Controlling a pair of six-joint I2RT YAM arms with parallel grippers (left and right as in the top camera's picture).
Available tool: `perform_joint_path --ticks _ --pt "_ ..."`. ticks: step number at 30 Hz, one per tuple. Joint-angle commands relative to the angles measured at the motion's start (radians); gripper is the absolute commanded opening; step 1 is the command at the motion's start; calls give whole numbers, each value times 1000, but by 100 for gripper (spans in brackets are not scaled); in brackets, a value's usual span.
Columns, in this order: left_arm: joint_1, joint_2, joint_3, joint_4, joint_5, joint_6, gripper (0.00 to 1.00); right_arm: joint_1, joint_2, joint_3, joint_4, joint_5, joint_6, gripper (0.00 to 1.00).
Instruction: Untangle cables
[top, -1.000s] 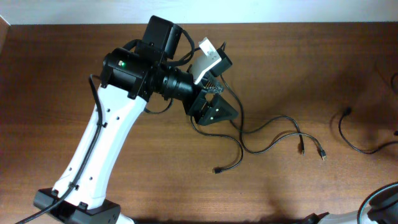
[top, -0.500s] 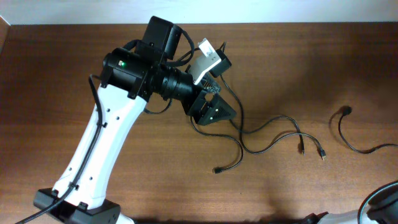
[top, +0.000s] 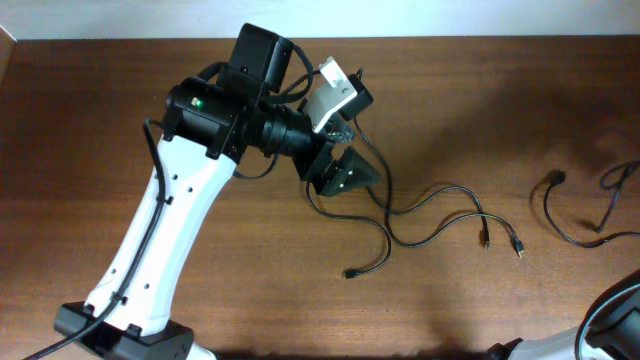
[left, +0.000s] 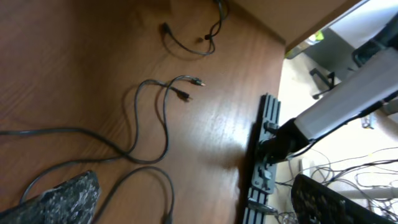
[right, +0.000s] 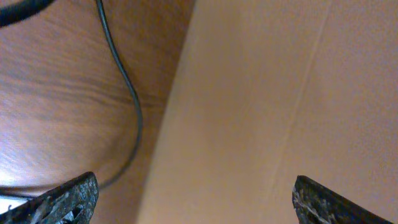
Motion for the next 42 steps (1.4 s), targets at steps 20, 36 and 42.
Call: perform_joint_path --ticks 20,36,42 --pt "2 393 -4 372 353 -109 0 856 -470 3 154 -373 899 99" --pt "-79 393 -4 695 595 -45 1 533 -294 3 128 -556 1292 99" --pt "-24 393 -4 695 401 -266 0 402 -294 3 259 -209 1291 99"
